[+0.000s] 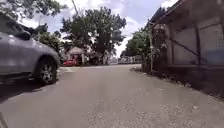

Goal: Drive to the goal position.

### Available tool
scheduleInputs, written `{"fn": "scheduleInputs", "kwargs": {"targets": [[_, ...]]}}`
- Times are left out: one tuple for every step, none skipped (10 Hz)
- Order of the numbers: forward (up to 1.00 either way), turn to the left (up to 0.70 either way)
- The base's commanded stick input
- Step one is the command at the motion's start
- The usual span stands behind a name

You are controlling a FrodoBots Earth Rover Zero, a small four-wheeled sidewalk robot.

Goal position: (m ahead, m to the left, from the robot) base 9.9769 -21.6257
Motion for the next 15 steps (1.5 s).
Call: {"fn": "scheduleInputs", "kwargs": {"targets": [[1.00, -0.40], [1.00, -0.24], [1.00, 0.00], [1.00, 0.00], [1.00, 0.00], [1.00, 0.00], [1.00, 0.00], [1.00, 0.00], [1.00, 0.00], [1.00, 0.00], [1.00, 0.00], [1.00, 0.00], [1.00, 0.00], [1.00, 0.04], [1.00, 0.14]]}}
